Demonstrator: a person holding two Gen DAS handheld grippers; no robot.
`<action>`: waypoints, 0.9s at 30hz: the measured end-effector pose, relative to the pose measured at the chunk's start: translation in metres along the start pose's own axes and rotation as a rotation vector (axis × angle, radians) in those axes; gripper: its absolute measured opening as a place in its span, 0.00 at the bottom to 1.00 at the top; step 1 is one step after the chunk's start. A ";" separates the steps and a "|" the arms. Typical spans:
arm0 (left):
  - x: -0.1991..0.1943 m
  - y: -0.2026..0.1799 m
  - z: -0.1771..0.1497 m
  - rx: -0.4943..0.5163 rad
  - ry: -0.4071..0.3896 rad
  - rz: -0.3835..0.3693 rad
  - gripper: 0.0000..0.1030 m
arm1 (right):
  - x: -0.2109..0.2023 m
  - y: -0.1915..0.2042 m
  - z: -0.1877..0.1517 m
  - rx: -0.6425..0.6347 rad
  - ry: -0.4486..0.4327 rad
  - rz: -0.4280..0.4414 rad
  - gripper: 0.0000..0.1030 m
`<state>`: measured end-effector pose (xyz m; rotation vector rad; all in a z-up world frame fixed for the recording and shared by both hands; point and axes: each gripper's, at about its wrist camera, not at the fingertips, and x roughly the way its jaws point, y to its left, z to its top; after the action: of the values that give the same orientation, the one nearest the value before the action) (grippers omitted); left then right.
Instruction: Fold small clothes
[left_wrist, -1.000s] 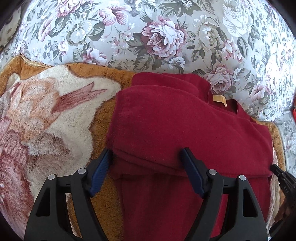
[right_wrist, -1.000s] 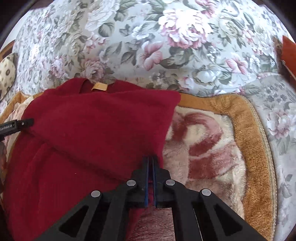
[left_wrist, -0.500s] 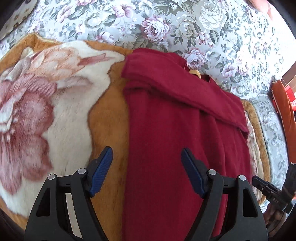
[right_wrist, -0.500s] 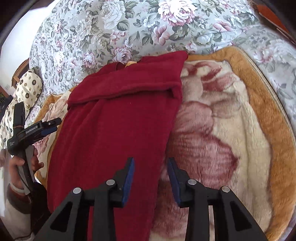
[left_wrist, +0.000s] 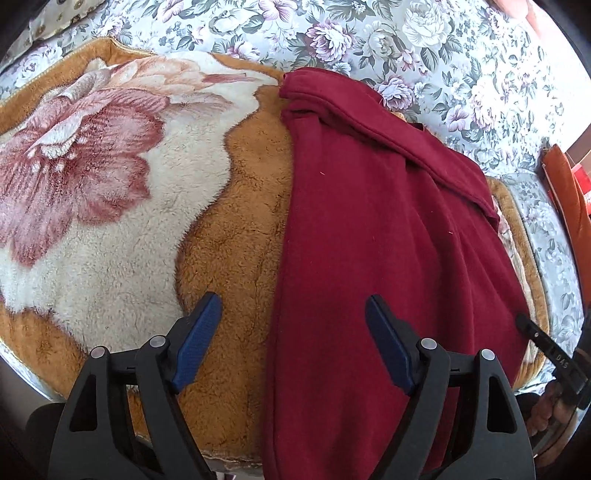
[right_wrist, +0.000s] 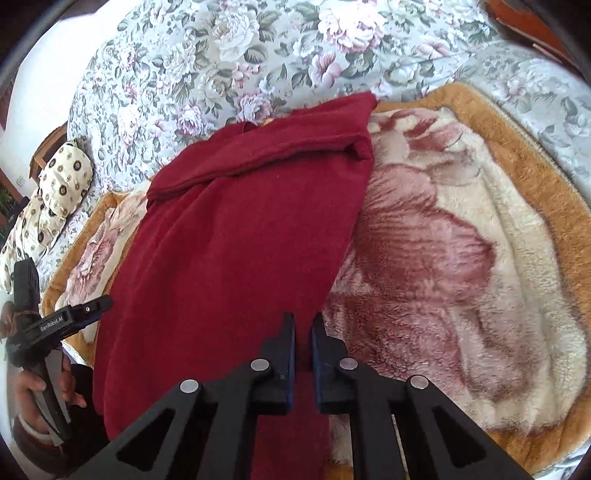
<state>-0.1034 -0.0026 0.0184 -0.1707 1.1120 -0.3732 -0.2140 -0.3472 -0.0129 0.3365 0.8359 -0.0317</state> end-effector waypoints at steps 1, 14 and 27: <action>0.000 0.002 0.000 -0.005 0.000 -0.007 0.78 | -0.009 -0.002 0.002 -0.013 -0.022 -0.041 0.06; -0.013 0.004 -0.021 -0.019 0.025 -0.030 0.78 | -0.026 -0.035 -0.033 0.069 0.085 0.028 0.37; -0.024 -0.012 -0.074 0.053 0.036 0.009 0.78 | -0.036 -0.037 -0.085 0.043 0.061 0.023 0.07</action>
<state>-0.1812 -0.0014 0.0098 -0.1125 1.1371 -0.3980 -0.3053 -0.3599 -0.0495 0.3890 0.8925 -0.0187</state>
